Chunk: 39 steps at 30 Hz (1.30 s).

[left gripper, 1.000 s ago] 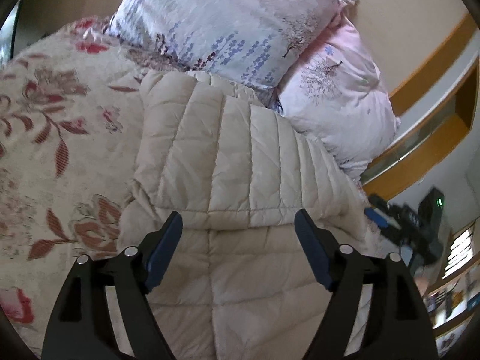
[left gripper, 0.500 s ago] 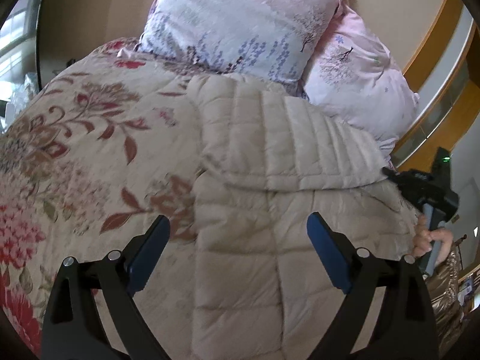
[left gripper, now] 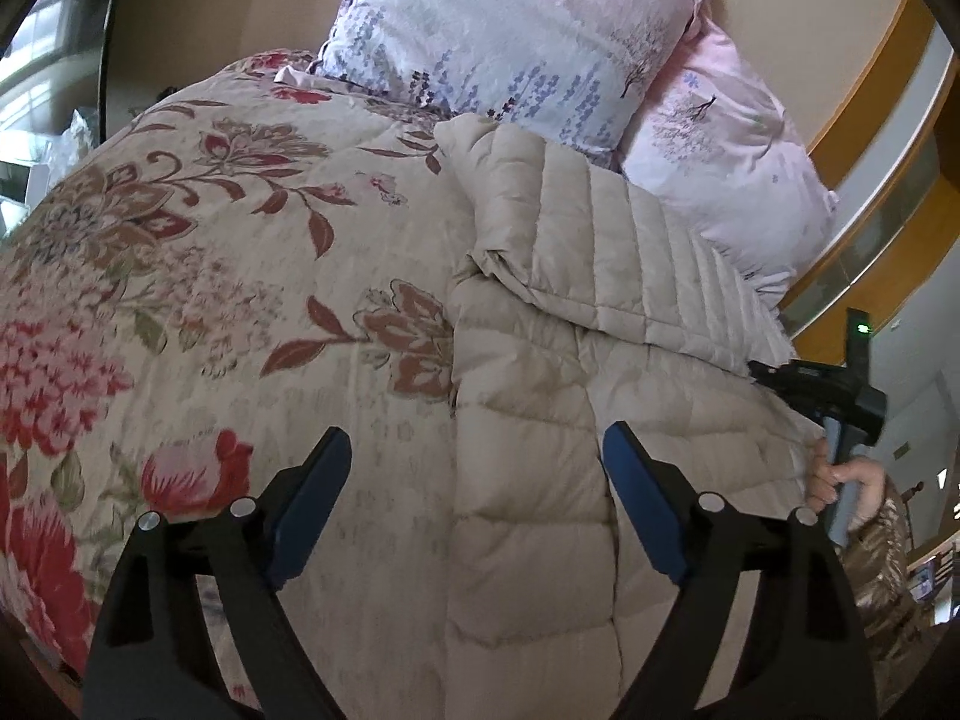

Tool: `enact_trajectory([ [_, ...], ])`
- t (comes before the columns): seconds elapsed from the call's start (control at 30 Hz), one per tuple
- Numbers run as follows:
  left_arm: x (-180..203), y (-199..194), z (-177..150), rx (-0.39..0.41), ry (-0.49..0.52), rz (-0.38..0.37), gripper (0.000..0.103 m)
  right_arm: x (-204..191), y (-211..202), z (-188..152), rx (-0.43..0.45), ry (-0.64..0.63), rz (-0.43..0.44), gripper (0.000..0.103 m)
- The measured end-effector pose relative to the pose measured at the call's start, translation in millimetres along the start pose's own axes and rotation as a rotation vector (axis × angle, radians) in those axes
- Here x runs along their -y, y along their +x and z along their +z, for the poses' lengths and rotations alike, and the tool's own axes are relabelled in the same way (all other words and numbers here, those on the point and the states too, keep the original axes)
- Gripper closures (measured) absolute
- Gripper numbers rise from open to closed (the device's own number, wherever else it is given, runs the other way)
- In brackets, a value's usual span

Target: Fold large clothes

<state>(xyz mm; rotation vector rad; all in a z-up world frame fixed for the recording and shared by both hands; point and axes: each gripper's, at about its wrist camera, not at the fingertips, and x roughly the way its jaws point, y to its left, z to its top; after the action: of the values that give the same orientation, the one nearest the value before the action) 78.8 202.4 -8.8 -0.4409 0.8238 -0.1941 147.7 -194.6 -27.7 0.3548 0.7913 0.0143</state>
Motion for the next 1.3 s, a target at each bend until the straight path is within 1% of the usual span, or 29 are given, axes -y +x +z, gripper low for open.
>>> enact_trajectory([
  [0.07, -1, -5, -4, 0.012, 0.0, -0.013, 0.016, -2, 4, 3, -0.011, -0.004, 0.0, 0.094],
  [0.1, -1, -8, -6, 0.018, 0.0, -0.017, 0.016, -2, 1, 4, -0.014, -0.003, 0.013, 0.092],
  [0.13, -1, -13, -10, 0.027, 0.0, -0.024, 0.016, -2, -1, 4, -0.017, -0.001, 0.028, 0.084],
  [0.17, 0, -18, -13, 0.033, 0.002, -0.03, 0.016, 1, -7, 3, -0.018, 0.004, 0.051, 0.072],
  [0.2, 0, -24, -17, 0.042, 0.008, -0.037, 0.016, 5, -15, 1, -0.016, 0.011, 0.081, 0.065],
  [0.23, 0, -27, -20, 0.045, 0.012, -0.042, 0.016, 7, -20, 0, -0.014, 0.013, 0.096, 0.051],
  [0.27, 0, -32, -23, 0.048, 0.019, -0.051, 0.016, 14, -31, -4, -0.007, 0.011, 0.123, 0.046],
  [0.3, 0, -37, -28, 0.048, 0.026, -0.06, 0.016, 21, -42, -8, -0.002, 0.009, 0.151, 0.046],
  [0.37, 1, -44, -35, 0.046, 0.038, -0.074, 0.016, 35, -62, -18, 0.005, 0.005, 0.192, 0.039],
  [0.47, -1, -57, -51, 0.045, 0.054, -0.109, 0.016, 65, -94, -37, 0.016, -0.003, 0.219, 0.033],
  [0.57, -6, -64, -67, 0.031, 0.049, -0.147, 0.016, 103, -128, -64, 0.012, -0.003, 0.202, 0.03],
  [0.6, -8, -66, -75, 0.019, 0.049, -0.161, 0.016, 116, -139, -75, 0.008, 0.004, 0.21, 0.028],
  [0.63, -9, -67, -81, 0.01, 0.049, -0.17, 0.016, 124, -145, -82, 0.003, 0.009, 0.218, 0.024],
  [0.73, -14, -70, -97, -0.009, 0.047, -0.203, 0.016, 156, -172, -113, -0.035, 0.006, 0.246, 0.016],
  [0.77, -16, -72, -100, -0.003, 0.049, -0.218, 0.016, 169, -181, -125, -0.05, 0.012, 0.227, 0.015],
  [0.83, -20, -70, -107, -0.026, 0.029, -0.259, 0.016, 190, -190, -142, -0.08, 0.027, 0.232, 0.013],
  [0.9, -19, -68, -115, -0.049, 0.033, -0.297, 0.016, 204, -192, -155, -0.118, 0.032, 0.256, 0.009],
  [0.97, -16, -65, -122, -0.082, 0.06, -0.285, 0.016, 218, -188, -170, -0.165, 0.034, 0.271, 0.007],
  [1.07, -17, -54, -128, -0.124, 0.056, -0.284, 0.016, 235, -170, -185, -0.205, 0.078, 0.3, 0.006],
  [1.17, -16, -44, -130, -0.127, 0.037, -0.324, 0.016, 251, -145, -195, -0.227, 0.147, 0.373, 0.006],
  [1.27, -14, -35, -131, -0.129, 0.02, -0.378, 0.016, 254, -127, -203, -0.227, 0.177, 0.472, 0.006],
  [1.3, -12, -30, -131, -0.132, 0.011, -0.397, 0.016, 254, -124, -203, -0.224, 0.18, 0.491, 0.006],
])
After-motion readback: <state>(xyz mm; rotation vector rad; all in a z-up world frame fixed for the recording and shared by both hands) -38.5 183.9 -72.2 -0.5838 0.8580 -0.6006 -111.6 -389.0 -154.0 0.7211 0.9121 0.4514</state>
